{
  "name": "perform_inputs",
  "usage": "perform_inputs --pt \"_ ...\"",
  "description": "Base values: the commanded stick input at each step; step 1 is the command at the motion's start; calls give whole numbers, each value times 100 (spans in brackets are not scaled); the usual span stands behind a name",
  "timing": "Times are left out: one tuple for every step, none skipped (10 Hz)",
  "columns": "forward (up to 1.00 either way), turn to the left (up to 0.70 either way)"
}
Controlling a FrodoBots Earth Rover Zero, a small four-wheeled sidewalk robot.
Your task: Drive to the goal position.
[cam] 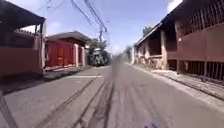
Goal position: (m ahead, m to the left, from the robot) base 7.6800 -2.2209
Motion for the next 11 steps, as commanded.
perform_inputs --pt "100 0" --pt "100 0" --pt "100 0" --pt "100 0" --pt "100 -3" --pt "100 -27" --pt "100 -40" --pt "100 -40" --pt "100 -17" --pt "100 0" --pt "100 0"
